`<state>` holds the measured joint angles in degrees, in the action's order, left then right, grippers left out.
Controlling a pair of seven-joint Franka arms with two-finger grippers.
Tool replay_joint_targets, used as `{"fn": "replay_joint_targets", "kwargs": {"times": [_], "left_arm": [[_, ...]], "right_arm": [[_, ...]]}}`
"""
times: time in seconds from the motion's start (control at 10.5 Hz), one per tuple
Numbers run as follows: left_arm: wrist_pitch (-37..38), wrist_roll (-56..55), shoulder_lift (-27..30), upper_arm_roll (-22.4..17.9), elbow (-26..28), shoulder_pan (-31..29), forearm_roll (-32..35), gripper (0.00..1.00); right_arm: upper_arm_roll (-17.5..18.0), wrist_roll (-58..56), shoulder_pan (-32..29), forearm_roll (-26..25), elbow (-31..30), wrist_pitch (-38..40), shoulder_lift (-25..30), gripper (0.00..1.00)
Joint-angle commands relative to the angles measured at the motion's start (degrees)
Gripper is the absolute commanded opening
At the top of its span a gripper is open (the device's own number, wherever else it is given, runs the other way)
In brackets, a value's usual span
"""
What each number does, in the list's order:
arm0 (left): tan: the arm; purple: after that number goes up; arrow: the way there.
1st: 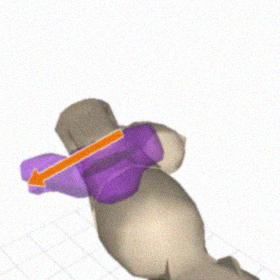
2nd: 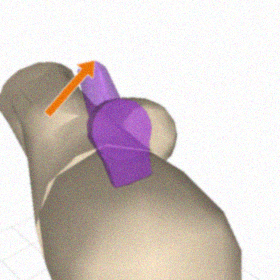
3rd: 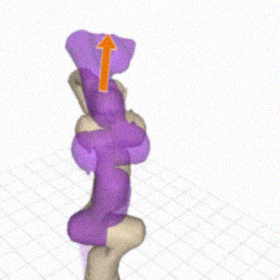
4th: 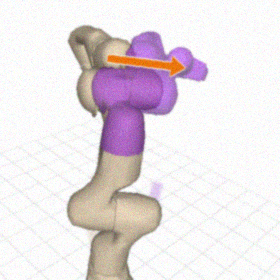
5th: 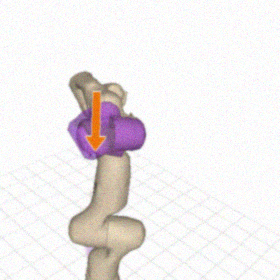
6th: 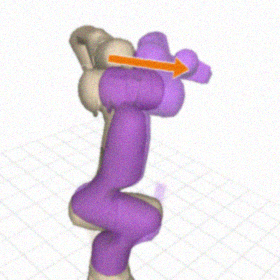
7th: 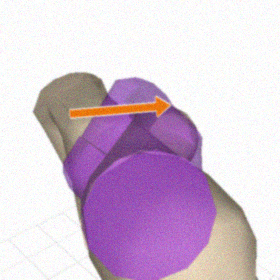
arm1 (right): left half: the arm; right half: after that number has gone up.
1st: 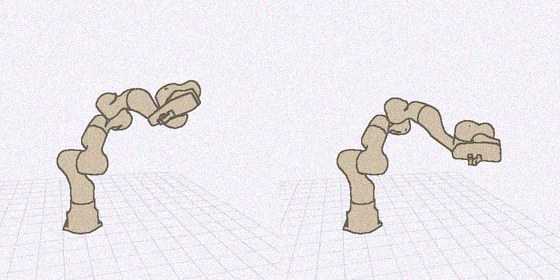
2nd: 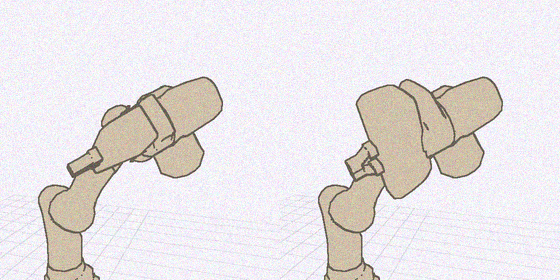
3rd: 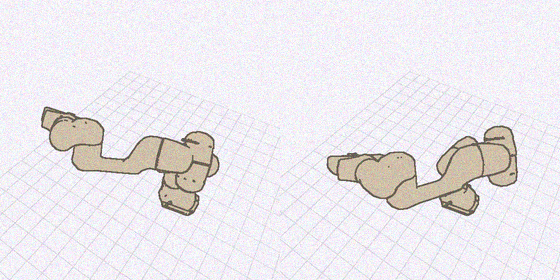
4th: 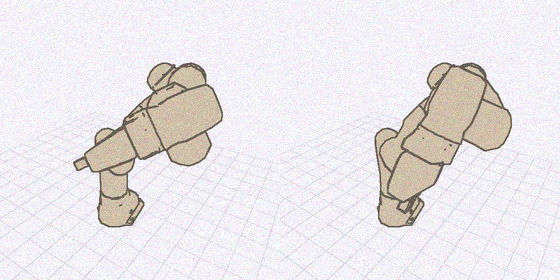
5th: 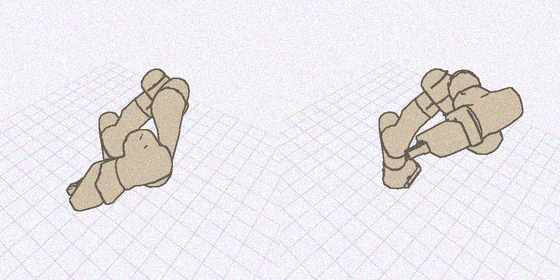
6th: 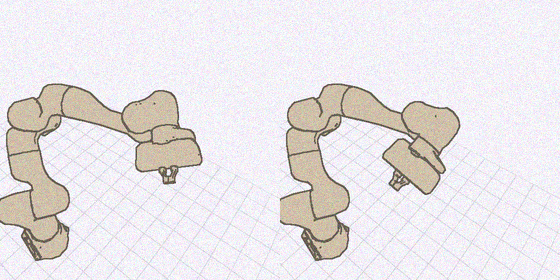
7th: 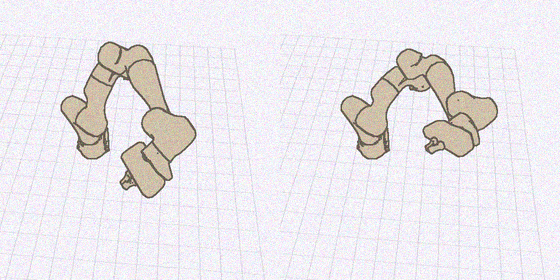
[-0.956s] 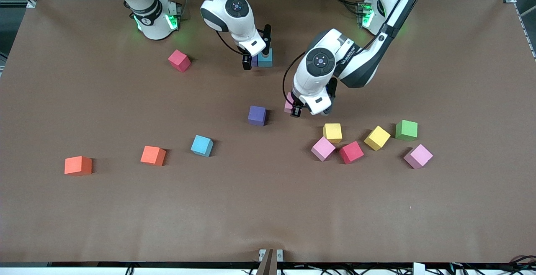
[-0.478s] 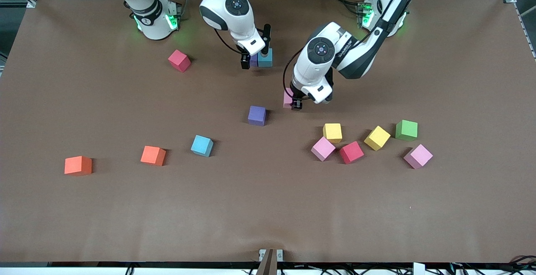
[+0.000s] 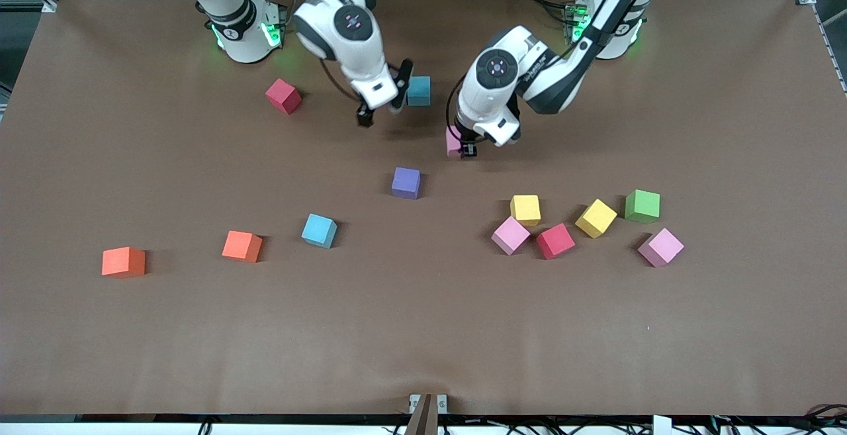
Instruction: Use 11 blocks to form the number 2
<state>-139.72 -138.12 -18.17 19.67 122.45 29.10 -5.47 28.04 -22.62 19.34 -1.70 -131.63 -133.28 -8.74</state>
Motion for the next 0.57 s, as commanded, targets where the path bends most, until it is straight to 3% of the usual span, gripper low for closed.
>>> {"fn": "replay_joint_targets", "kwargs": {"times": [0.0,0.29,0.48], "left_arm": [[-2.1,-3.6,4.8,2.6,6.7,0.0,-1.5,0.31],[-6.3,-7.8,5.1,4.6,9.2,0.2,-1.5,0.31],[-7.7,-7.9,5.2,6.7,11.7,0.3,-1.0,0.31]], "right_arm": [[-5.0,0.0,-2.5,0.4,5.9,7.0,1.4,1.00],[-9.5,0.3,-9.1,0.4,12.8,7.7,0.9,1.00],[-15.5,0.3,-11.8,0.4,15.6,7.3,-0.2,1.00]]}}
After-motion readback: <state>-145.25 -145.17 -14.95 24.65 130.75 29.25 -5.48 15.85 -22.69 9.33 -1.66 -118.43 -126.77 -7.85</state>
